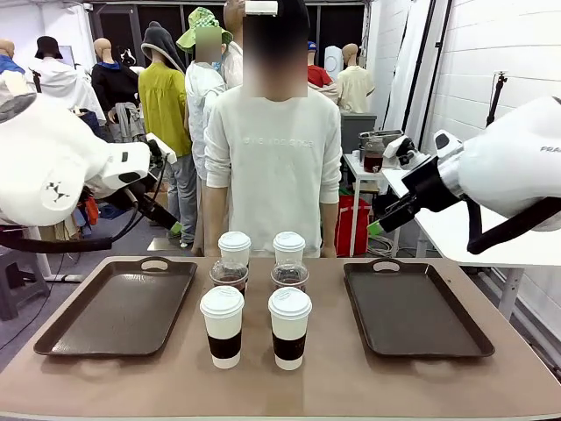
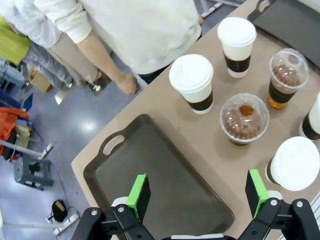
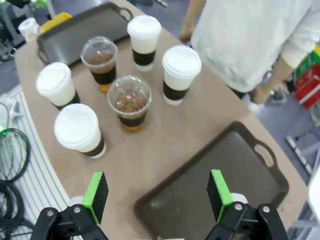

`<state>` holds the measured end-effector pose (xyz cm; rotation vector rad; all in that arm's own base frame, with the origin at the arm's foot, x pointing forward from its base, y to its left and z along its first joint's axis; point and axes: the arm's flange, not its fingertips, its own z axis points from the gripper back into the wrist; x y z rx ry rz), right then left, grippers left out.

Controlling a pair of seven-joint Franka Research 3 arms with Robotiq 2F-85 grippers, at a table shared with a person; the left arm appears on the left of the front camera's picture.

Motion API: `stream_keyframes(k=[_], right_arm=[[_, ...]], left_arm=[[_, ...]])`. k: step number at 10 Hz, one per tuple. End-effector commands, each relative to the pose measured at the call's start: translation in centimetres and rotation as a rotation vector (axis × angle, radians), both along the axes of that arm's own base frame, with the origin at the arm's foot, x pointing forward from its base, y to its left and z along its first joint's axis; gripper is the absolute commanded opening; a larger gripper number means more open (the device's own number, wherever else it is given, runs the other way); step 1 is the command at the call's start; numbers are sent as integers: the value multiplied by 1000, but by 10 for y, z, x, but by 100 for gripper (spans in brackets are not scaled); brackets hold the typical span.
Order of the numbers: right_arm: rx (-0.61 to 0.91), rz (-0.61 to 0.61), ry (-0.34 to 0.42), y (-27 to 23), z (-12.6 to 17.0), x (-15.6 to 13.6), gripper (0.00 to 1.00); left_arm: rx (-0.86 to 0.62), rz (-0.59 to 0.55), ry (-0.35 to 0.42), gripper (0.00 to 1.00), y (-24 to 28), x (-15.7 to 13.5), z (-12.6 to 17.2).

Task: Distribute the coffee onto the tray.
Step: Pick up one iced Americano and place it on the right Handle tray.

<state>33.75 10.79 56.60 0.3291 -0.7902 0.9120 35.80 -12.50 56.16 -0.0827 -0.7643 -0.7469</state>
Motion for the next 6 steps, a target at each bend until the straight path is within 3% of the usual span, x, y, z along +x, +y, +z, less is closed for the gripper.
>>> stream_keyframes(k=[1, 3, 6], right_arm=[[70, 76, -18, -8, -4, 1, 100], [104, 102, -36, -9, -3, 2, 100], [112, 105, -56, -9, -5, 5, 100]], left_arm=[[-71, -87, -17, 100, 18, -10, -2], [-165, -152, -20, 100, 29, -20, 4], [-213, -113, -33, 100, 42, -28, 8]])
